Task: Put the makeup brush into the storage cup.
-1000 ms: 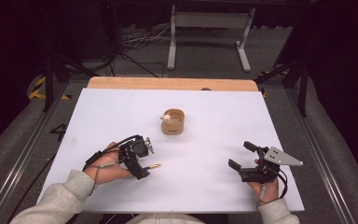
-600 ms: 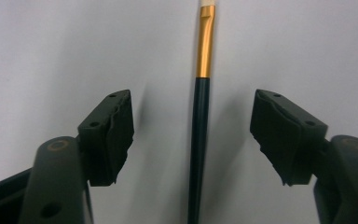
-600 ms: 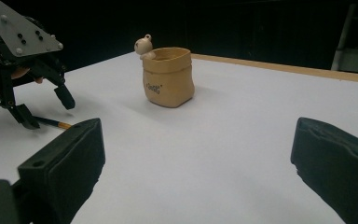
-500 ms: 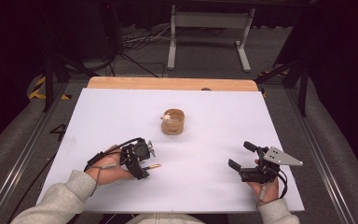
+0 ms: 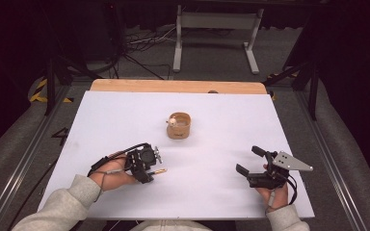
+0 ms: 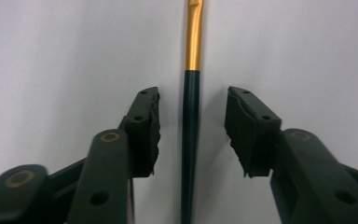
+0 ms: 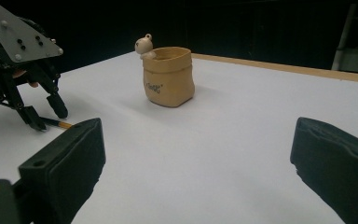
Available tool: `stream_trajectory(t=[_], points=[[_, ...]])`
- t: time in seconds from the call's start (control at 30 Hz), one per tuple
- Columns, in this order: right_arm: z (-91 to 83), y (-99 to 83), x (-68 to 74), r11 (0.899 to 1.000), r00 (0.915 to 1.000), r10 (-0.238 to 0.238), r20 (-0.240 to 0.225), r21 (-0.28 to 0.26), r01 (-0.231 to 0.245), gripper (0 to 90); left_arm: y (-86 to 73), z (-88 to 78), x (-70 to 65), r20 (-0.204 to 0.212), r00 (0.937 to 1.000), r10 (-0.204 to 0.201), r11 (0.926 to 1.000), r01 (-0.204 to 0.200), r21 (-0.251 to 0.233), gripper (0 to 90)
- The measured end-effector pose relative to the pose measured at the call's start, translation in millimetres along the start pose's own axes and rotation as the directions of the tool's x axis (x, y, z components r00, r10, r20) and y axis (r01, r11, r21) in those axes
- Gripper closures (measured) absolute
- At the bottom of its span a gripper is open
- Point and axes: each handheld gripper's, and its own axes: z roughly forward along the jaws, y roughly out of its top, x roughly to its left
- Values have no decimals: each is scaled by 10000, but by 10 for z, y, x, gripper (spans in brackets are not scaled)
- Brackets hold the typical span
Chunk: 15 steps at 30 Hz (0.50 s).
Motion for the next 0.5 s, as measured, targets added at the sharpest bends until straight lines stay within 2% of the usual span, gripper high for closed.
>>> stream_trajectory(t=[0.23,0.43,0.5], points=[[0,0,0,10000,10000,5,-19,3,-5,35,14,-7,-15,21,9999,109,9998,-109,176,727],[2,-2,-1,10000,10000,36,-54,25,-36,35,28,-11,-28,29,9992,408,9985,-408,374,814],[2,-1,-1,10000,10000,22,-63,12,-22,36,33,-11,-29,44,9990,451,9981,-452,425,816]])
